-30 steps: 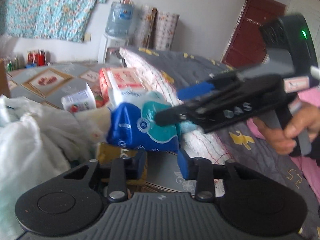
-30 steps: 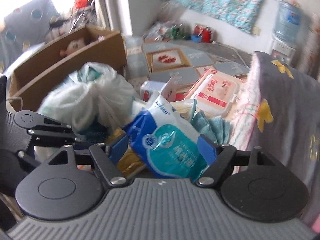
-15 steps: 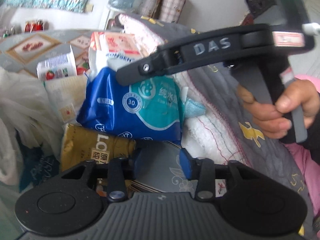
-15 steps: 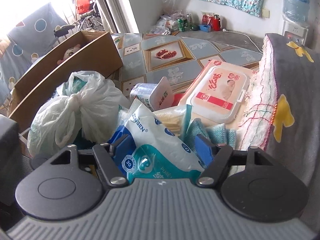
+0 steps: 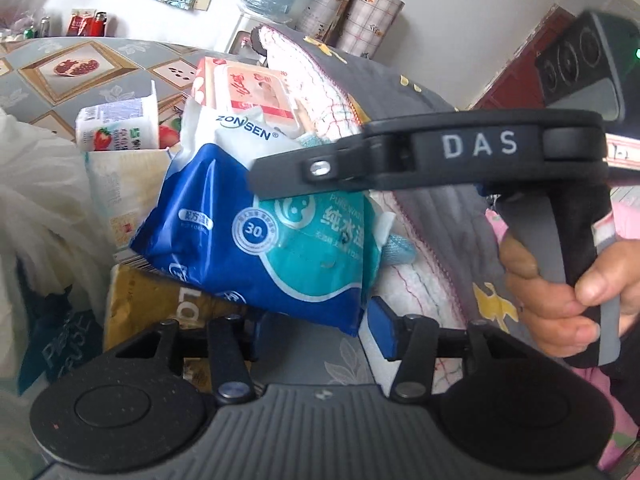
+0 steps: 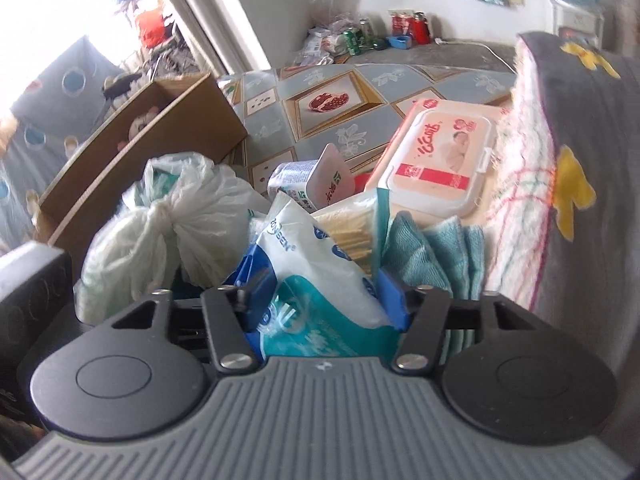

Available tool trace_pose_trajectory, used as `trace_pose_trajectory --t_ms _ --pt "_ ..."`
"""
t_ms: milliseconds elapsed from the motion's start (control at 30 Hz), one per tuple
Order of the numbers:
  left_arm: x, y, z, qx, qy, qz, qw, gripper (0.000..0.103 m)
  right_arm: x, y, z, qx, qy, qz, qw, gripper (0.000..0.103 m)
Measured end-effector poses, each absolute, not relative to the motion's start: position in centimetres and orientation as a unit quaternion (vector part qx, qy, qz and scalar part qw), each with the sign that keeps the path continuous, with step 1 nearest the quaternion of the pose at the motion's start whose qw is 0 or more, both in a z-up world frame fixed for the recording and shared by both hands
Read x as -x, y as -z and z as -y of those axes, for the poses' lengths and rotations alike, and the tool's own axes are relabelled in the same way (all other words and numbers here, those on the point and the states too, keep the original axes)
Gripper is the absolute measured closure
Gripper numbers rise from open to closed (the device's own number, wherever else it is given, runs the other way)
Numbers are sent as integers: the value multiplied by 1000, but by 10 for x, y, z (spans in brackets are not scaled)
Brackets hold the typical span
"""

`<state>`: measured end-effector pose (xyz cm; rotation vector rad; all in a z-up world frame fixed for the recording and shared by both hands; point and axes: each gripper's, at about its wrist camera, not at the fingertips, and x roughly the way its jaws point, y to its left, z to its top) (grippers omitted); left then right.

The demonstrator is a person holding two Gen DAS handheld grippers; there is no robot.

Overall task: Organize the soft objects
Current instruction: 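Grasp the blue-and-white wet wipes pack with the left gripper, then carry the wet wipes pack with the left gripper over the cardboard box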

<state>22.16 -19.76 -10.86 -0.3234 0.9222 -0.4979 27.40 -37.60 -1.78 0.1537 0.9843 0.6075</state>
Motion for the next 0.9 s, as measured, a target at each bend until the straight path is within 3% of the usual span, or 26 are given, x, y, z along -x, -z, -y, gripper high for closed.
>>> trace_pose_trajectory --t_ms 333,767,900 --pt "-193 87 160 175 243 -411 861 52 -243 40 398 -237 -221 -532 782 56" --pt "-194 97 170 96 230 -451 857 48 -229 67 391 -256 -190 -540 779 49" --pt "-194 98 173 89 224 -449 860 53 -224 66 391 -258 -183 -532 785 51"
